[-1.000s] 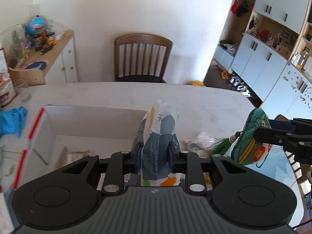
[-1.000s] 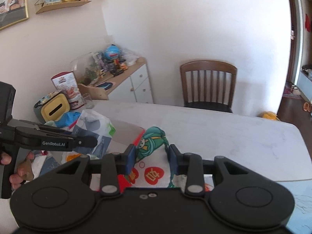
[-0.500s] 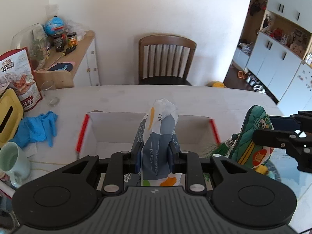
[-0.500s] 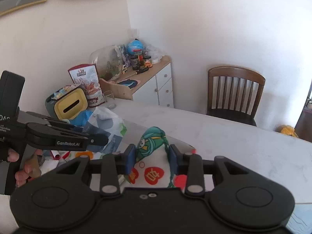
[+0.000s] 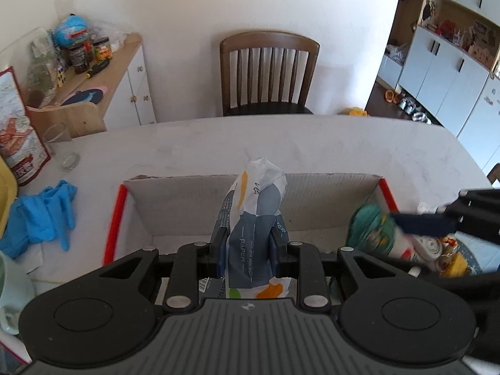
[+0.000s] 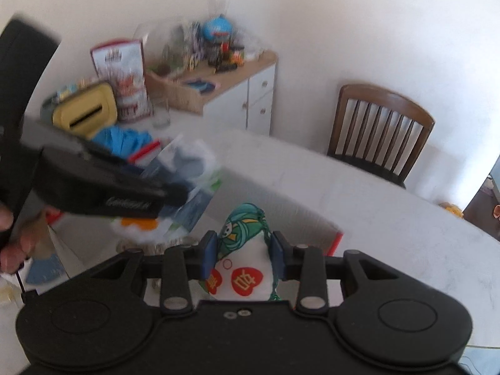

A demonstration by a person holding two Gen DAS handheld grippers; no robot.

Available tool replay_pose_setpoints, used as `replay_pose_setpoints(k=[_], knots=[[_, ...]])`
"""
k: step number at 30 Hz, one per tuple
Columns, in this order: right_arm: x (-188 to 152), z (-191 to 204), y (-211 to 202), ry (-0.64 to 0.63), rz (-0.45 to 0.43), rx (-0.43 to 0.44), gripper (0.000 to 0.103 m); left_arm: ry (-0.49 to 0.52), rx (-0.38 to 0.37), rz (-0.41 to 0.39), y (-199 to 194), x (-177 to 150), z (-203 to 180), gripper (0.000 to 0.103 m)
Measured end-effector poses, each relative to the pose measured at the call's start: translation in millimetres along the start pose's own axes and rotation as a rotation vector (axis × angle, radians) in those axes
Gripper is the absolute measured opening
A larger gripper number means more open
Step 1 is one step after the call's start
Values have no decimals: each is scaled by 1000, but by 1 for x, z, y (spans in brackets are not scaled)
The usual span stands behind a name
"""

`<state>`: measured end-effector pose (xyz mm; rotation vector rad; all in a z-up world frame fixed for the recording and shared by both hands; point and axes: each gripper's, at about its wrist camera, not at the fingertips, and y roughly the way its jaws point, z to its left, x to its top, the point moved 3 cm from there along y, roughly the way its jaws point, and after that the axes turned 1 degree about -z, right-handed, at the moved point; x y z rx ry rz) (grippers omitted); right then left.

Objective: Organize objects
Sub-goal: 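Carry both items into the red box and open both grippers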

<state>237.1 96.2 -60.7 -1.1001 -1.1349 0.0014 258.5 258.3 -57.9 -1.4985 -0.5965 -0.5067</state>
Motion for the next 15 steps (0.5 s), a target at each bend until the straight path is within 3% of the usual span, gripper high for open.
replay_pose_setpoints(k=[9,15], knots=[[-32,30,34,-111,116,-7,36,52,-20,106,48,-7,-8,25],[-36,39,36,-119,118,-5,38,83,-22,166,64,-15,-16,25]])
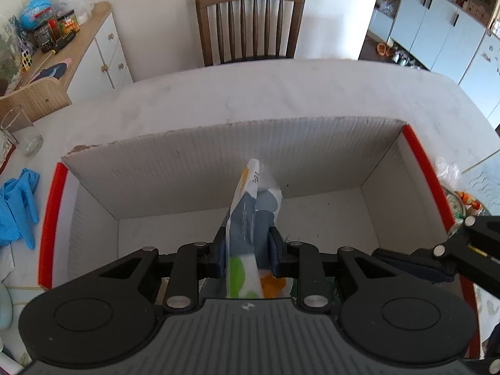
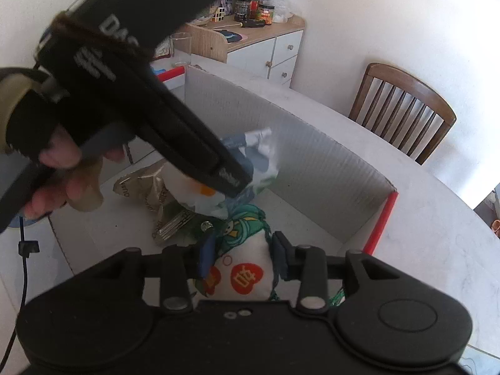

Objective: Organize objects
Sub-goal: 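Carry both items into the red box and open both grippers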

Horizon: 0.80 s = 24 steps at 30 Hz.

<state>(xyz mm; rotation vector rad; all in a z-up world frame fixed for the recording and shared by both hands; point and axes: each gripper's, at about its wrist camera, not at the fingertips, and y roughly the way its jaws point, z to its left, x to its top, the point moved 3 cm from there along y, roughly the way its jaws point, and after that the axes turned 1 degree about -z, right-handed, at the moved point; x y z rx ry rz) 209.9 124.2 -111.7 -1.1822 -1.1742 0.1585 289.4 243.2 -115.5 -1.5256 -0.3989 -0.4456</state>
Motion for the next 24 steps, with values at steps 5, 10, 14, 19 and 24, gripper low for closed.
replay_pose_setpoints(k=[5,10,14,19,24], knots=[[0,-4,-2,46,2,-1,41,11,4,9,2,1,-4,26],[-2,-9,-10,75,0,4,46,-3,12,9,-2,2,-3,29],[-5,-14,-19,97,-13,14,52,-17,20,0,-9,-1,-1,48],[-7,-23,-32,121,-34,29,54,-30,39,-39,-28,-3,0,60],[-7,-28,-50,150,-63,43,57,-32,51,-72,-48,-4,0,60]])
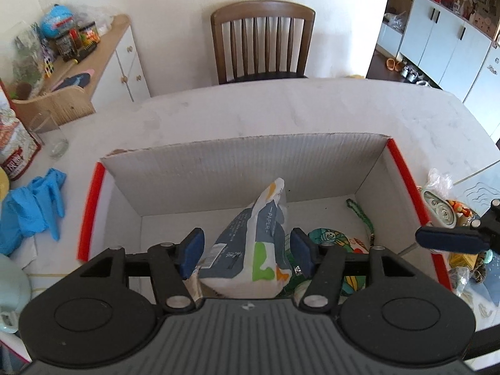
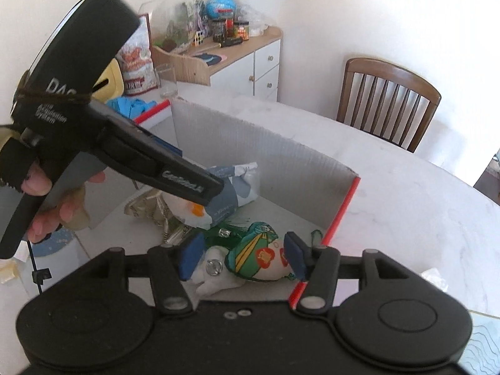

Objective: Organize objects
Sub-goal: 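Carry both items into the red box and open both grippers, then move both grippers back to the pile near the clear snack bag and teal soap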

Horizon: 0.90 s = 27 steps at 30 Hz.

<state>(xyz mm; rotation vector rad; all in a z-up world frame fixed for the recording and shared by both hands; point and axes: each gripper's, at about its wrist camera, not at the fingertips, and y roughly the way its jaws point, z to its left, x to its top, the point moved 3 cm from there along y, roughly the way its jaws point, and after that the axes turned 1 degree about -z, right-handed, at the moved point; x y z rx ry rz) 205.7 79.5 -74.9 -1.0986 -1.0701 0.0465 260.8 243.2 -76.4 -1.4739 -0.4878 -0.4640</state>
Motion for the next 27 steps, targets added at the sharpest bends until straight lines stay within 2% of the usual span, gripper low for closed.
replay_pose_setpoints(k=[7,10,12,14,20,27], knots=[[2,-6,-25,27,-45,33,62,-18,4,-53,-37,-5,-4,60],[4,-6,-34,36,-64,54,64,-24,1,-73,-53,-8,-7,66],[4,-6,-43,44,-78,68,72,-23,1,-88,-62,-10,-10,67],[3,-8,-52,52,-93,78,76,-23,5,-101,-71,-13,-13,69],[-3,-18,-82,72,-138,105,84,-47,4,-140,-97,-22,-23,80],[-15,-38,-114,99,-177,130,93,-61,16,-169,-119,-35,-41,84]])
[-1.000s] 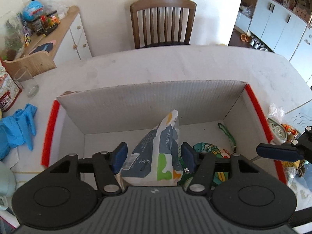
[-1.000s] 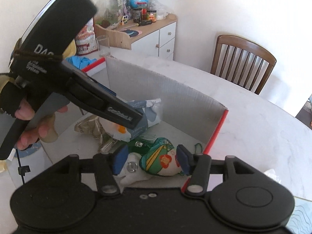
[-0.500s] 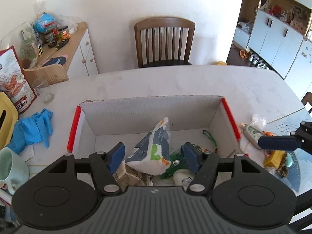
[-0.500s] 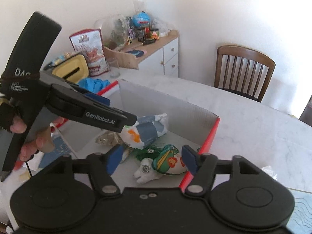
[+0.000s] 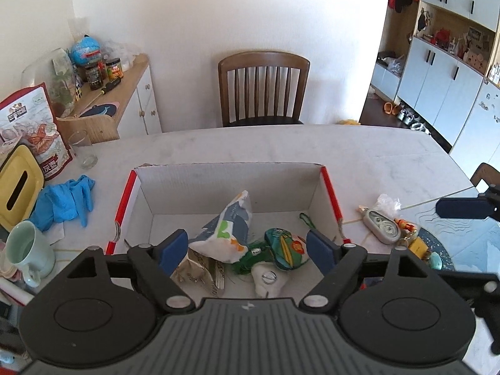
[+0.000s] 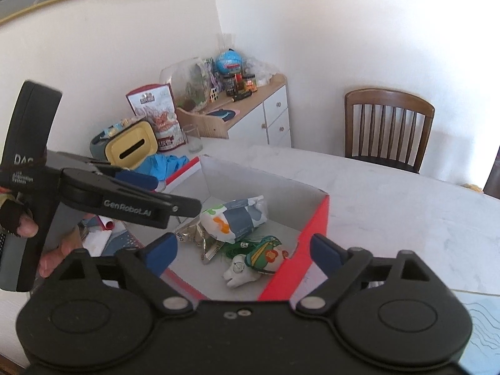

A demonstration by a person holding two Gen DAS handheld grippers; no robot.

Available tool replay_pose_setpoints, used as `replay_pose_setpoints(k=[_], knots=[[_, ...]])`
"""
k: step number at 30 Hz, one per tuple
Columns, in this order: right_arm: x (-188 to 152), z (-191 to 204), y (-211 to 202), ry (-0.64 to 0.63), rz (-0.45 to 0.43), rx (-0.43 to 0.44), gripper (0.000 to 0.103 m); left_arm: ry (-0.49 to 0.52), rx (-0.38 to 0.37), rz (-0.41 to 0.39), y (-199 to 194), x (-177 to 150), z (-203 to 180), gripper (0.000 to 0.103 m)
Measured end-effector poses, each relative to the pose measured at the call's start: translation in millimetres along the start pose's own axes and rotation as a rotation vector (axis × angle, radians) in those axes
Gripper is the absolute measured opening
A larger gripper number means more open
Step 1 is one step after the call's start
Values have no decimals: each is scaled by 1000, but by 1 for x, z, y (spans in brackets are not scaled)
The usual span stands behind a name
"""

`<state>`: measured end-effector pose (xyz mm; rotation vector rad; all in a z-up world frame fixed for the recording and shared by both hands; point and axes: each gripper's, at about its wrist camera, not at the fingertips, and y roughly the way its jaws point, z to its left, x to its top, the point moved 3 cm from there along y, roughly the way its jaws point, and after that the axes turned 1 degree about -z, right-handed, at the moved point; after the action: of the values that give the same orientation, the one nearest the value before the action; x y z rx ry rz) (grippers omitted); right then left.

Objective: Organize objects
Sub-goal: 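Move both grippers back to the pile near the clear snack bag and teal soap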

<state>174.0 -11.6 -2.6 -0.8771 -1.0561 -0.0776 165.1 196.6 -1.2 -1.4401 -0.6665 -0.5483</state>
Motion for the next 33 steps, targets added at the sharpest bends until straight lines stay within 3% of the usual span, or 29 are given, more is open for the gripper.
replay_pose_setpoints(k=[11,13,21,23,33], knots=[[-24,-36,-49,8,-20,7,97,5,-2,-11,-19,-22,-40,87],[-29,-46,-56,7,-21,-5,97,-4,-7,-11,-20,-26,-48,92],[-58,-95,-82,19,-2,-73,97,-1,-78,-16,-12,-39,-91,95],[-69,-109,-86,28,16,-90,97,0,-99,-19,-8,-43,-104,101],[-112,-150,-87,16,79,-144,96,55,-175,-3,21,-61,-168,102]])
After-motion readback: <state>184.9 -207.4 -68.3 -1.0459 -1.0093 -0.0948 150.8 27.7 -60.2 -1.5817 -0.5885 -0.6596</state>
